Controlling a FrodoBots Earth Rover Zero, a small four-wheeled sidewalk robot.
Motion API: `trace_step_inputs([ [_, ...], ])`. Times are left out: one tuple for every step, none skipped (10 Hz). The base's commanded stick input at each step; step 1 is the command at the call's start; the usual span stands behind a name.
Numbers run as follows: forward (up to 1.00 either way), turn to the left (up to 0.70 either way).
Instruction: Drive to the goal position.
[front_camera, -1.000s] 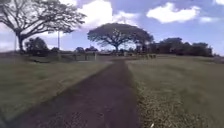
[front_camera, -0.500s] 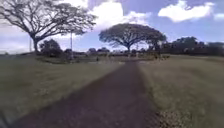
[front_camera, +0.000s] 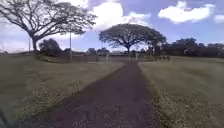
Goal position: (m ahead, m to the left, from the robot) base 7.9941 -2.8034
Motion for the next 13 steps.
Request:
trace_step_inputs([
  [0.16, 0.0],
  [0.36, 0.0],
  [0.5, 0.0],
  [0.5, 0.0],
  [0.5, 0.0],
  [0.5, 0.0],
  [0.5, 0.0],
  [0.5, -0.29],
  [0.5, -0.5],
  [0.5, -0.3],
  [0.5, 0.0],
  [0.5, 0.0],
  [0.5, 0.0],
])
